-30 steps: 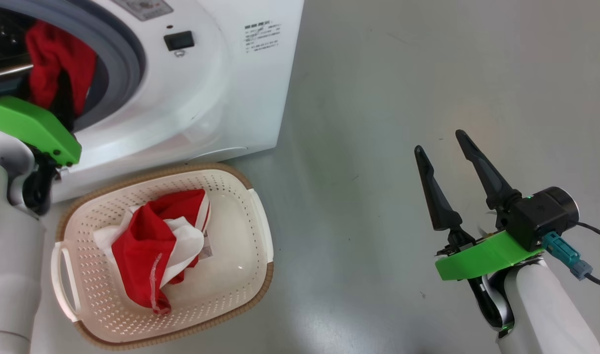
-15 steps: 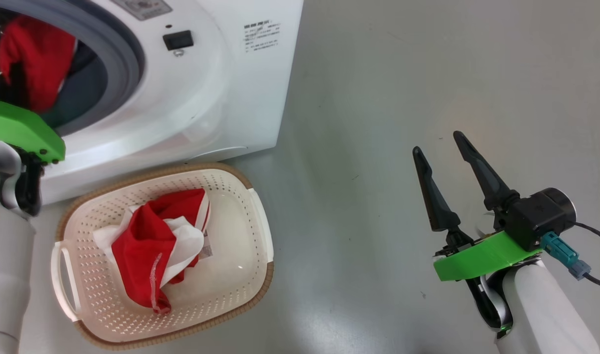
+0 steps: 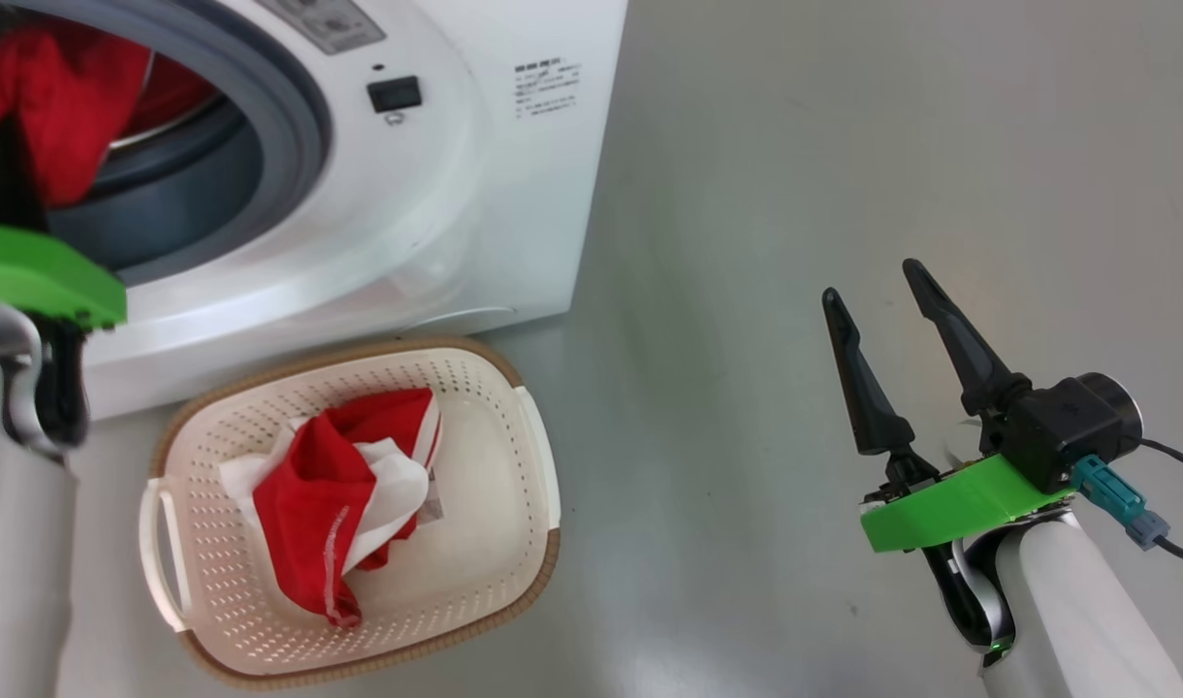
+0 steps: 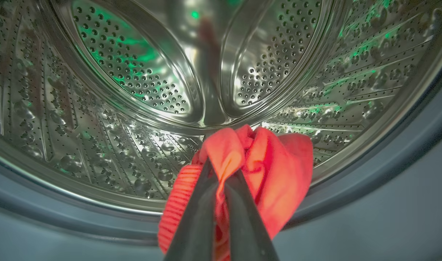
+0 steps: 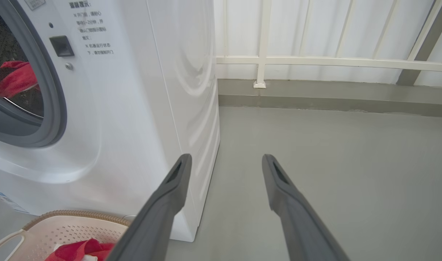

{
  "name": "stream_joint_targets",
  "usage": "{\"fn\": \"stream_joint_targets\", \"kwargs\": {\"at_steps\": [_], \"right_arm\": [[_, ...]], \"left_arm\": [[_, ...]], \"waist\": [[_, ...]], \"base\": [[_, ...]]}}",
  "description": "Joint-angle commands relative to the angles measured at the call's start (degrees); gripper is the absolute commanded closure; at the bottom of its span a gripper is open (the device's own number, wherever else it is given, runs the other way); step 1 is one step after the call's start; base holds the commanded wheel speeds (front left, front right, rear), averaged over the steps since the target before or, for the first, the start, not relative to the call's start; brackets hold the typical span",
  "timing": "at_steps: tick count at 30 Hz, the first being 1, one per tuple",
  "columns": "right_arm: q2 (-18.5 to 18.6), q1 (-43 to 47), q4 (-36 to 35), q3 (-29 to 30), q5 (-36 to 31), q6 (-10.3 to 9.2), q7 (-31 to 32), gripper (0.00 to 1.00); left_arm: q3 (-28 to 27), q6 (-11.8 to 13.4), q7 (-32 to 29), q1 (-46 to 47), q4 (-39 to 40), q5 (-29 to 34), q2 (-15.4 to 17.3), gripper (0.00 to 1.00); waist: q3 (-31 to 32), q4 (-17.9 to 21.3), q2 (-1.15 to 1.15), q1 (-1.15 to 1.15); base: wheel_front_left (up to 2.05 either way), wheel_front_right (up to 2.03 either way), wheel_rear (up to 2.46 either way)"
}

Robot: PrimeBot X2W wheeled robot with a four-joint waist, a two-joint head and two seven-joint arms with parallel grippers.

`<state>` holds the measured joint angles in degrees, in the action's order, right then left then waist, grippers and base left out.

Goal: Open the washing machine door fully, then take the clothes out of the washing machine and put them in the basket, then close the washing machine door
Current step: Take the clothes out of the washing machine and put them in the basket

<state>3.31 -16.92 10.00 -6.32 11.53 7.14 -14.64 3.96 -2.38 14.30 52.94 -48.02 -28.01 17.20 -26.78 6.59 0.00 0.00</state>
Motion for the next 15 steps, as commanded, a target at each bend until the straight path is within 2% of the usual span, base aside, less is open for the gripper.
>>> {"fn": "stream_joint_targets", "kwargs": {"at_steps": [1,15], "right_arm": [[-0.1,0.15,-1.09,-1.06,0.37,0.35,-0.36,0.0],[1.03,2.41,0.16,-1.43,0.35,0.35,-0.36,0.0]], "left_arm": [[-2.02,0.31,0.68,-1.88,2.28,0.76,2.46,1.0],[-10.6,-0.99,0.69,-16.56,17.25,6.27,-3.23,1.0]], "waist": [[0.84,-0.66,0.0,0.0],[8.21,-2.74,0.0,0.0]], "base": [[0.0,0.0,0.0],[0.0,0.0,0.0]]}}
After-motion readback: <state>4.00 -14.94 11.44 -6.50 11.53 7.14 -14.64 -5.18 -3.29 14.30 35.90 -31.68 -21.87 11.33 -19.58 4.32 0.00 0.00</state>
